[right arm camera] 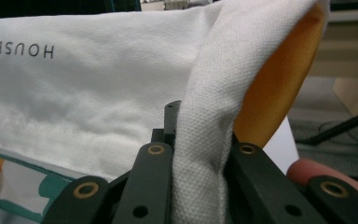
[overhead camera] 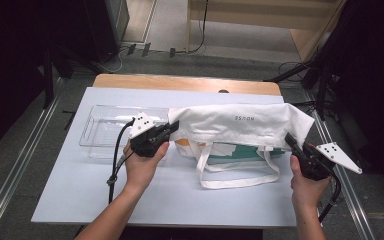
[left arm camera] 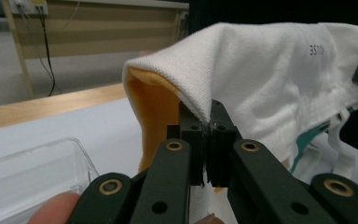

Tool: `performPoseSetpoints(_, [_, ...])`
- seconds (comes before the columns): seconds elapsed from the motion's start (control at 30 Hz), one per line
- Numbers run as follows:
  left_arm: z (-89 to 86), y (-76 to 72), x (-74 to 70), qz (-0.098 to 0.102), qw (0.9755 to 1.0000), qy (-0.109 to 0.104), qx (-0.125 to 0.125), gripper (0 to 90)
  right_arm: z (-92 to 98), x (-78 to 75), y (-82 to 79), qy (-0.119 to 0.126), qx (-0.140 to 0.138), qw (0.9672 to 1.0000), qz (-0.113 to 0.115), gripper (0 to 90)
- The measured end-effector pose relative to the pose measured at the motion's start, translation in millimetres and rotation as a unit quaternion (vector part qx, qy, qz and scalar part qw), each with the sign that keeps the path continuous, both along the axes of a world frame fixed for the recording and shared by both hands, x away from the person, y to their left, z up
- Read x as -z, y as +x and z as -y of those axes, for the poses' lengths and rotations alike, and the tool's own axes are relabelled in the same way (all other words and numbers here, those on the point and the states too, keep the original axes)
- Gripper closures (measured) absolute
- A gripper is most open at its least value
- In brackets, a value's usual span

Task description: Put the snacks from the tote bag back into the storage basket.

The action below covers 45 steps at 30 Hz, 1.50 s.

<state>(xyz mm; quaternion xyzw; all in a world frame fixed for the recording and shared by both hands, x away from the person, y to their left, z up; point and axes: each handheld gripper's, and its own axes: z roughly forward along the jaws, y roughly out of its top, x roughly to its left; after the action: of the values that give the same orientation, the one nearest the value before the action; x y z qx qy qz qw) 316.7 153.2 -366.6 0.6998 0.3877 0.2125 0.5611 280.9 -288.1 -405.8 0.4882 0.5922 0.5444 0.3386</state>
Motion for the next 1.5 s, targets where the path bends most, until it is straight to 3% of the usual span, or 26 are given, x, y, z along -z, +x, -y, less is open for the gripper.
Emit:
performPoseSetpoints(0.07, [0.6,2.4,3.8,-0.01,0.9999,0.003,-0.002,88.6,-2.4,-1.0,-5.2,-0.007,0.007,0.9999,0.003,83.7])
performPoseSetpoints(0.17, [5.9,2.9,14.5,-0.022,0.9995,0.02,-0.002,87.7,-2.9,8.2,-6.5,-0.014,0.019,0.9995,-0.022,82.7])
performPoseSetpoints(0.3, [5.1,-3.2,15.1,-0.018,0.9996,0.02,-0.011,65.5,4.2,12.2,-7.0,0.004,0.018,0.9994,-0.028,77.1])
performPoseSetpoints(0.37, [4.5,-9.7,17.4,-0.013,0.9993,0.029,-0.018,51.4,3.3,11.7,-7.5,-0.001,0.02,0.9995,-0.025,74.0])
performPoseSetpoints(0.5, [3.7,-21.2,29.3,-0.02,0.9988,0.039,-0.023,40.3,1.1,13.2,-4.2,0.001,0.02,0.9994,-0.029,62.6])
performPoseSetpoints(0.63, [15.8,-33.7,53.0,-0.031,0.9965,0.072,-0.029,35.3,-0.3,13.2,-3.4,-0.006,0.02,0.9995,-0.022,71.4])
performPoseSetpoints(0.7, [16.5,-36.4,57.6,-0.032,0.9965,0.068,-0.035,37.6,0.4,12.1,-4.2,-0.012,0.029,0.9994,-0.018,76.6])
performPoseSetpoints(0.87, [13.3,-51.1,57.0,-0.02,0.9972,0.053,-0.048,43.3,2.6,13.0,-2.7,-0.008,0.024,0.9996,-0.016,79.2])
performPoseSetpoints(0.97, [18.1,-63.1,64.2,-0.014,0.9985,0.052,-0.01,51.5,1.9,13.8,-1.2,-0.005,0.026,0.9995,-0.017,79.3])
performPoseSetpoints(1.03, [23.6,-65.2,67.2,-0.015,0.9983,0.056,-0.001,52.0,1.5,14.1,0.3,-0.003,0.026,0.9996,-0.014,79.3])
performPoseSetpoints(1.07, [36.7,-65.6,72.3,-0.02,0.9974,0.066,0.021,51.4,0.7,14.2,0.6,-0.002,0.026,0.9995,-0.016,79.4])
performPoseSetpoints(1.13, [51.0,-62.3,76.6,-0.024,0.9957,0.081,0.038,49.0,0.3,14.2,0.7,-0.003,0.027,0.9995,-0.015,79.5])
performPoseSetpoints(1.23, [69.4,-50.5,83.8,-0.066,0.9909,0.097,0.067,38.2,0.0,13.8,0.0,-0.001,0.028,0.9995,-0.015,79.5])
performPoseSetpoints(1.3, [73.9,-48.7,86.3,-0.073,0.9898,0.101,0.069,36.9,0.0,14.0,-0.2,-0.001,0.028,0.9995,-0.015,79.5])
performPoseSetpoints(1.33, [78.9,-47.6,89.1,-0.074,0.9889,0.108,0.07,42.0,0.1,14.5,-0.4,-0.002,0.029,0.9995,-0.014,79.5])
performPoseSetpoints(1.4, [82.1,-47.2,89.7,-0.071,0.986,0.126,0.082,66.3,-0.1,14.7,-0.5,-0.002,0.029,0.9995,-0.014,79.6])
performPoseSetpoints(1.43, [82.1,-46.3,88.4,-0.074,0.9842,0.129,0.096,72.2,0.0,14.8,-0.5,-0.002,0.029,0.9995,-0.014,79.6])
performPoseSetpoints(1.47, [81.3,-45.5,86.8,-0.075,0.9833,0.127,0.106,82.0,0.3,15.0,-0.7,-0.003,0.028,0.9995,-0.013,79.4])
performPoseSetpoints(1.5, [81.3,-45.5,86.8,-0.075,0.9833,0.127,0.106,86.2,0.5,15.0,-0.7,-0.004,0.028,0.9995,-0.013,79.0])
